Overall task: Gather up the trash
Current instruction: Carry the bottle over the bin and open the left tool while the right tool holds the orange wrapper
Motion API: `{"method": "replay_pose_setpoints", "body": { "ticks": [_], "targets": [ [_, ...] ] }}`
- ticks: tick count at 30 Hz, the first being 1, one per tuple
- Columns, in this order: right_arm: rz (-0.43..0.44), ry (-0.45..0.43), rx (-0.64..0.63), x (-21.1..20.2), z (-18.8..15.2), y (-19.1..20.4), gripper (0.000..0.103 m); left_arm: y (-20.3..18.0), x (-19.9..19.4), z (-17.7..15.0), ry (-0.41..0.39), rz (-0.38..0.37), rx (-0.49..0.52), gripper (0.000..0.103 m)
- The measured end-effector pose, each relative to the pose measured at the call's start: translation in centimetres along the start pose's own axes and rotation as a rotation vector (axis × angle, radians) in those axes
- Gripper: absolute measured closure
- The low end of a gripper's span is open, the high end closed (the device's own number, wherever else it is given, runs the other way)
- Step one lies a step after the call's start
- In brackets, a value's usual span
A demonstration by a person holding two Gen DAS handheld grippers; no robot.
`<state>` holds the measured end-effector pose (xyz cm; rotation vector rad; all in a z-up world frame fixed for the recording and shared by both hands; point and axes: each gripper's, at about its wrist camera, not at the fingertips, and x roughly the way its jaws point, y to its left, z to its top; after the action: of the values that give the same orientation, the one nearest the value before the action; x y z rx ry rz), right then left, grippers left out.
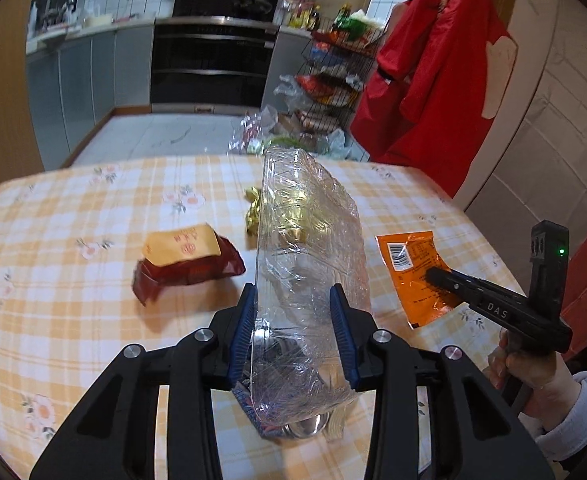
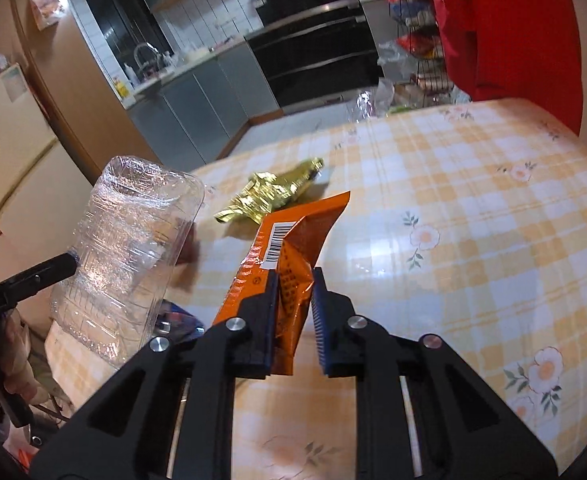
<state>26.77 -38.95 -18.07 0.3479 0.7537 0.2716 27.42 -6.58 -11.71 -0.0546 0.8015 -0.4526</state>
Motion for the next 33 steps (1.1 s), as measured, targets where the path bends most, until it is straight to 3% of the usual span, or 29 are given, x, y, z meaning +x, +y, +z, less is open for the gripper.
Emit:
{"method": "replay_pose_setpoints", "body": {
  "ticks": [6, 16, 26, 33],
  "targets": [
    [0.008, -0.071, -0.03, -4.6, -0.1, 2.3, 0.084, -1.2, -4.8, -0.2, -0.068, 0.023, 0.031, 0.067],
    [0.035, -0.153, -0.084, -11.4, -1.9, 6.1, 0.084, -2.4, -13.6, -3.2, -0.162, 0.015, 0.038, 0.066],
    [0.046, -0.221, -0.169, -17.1, -4.6, 10.2, 0.084, -3.8, -20.4, -9.1, -0.203, -0.008, 0.059, 0.066],
    [0.069, -0.245, -0.176, -19.5, -6.9, 12.2, 0.084, -4.0, -22.1, -13.5, -0.195, -0.012, 0.028, 0.066]
  ]
}}
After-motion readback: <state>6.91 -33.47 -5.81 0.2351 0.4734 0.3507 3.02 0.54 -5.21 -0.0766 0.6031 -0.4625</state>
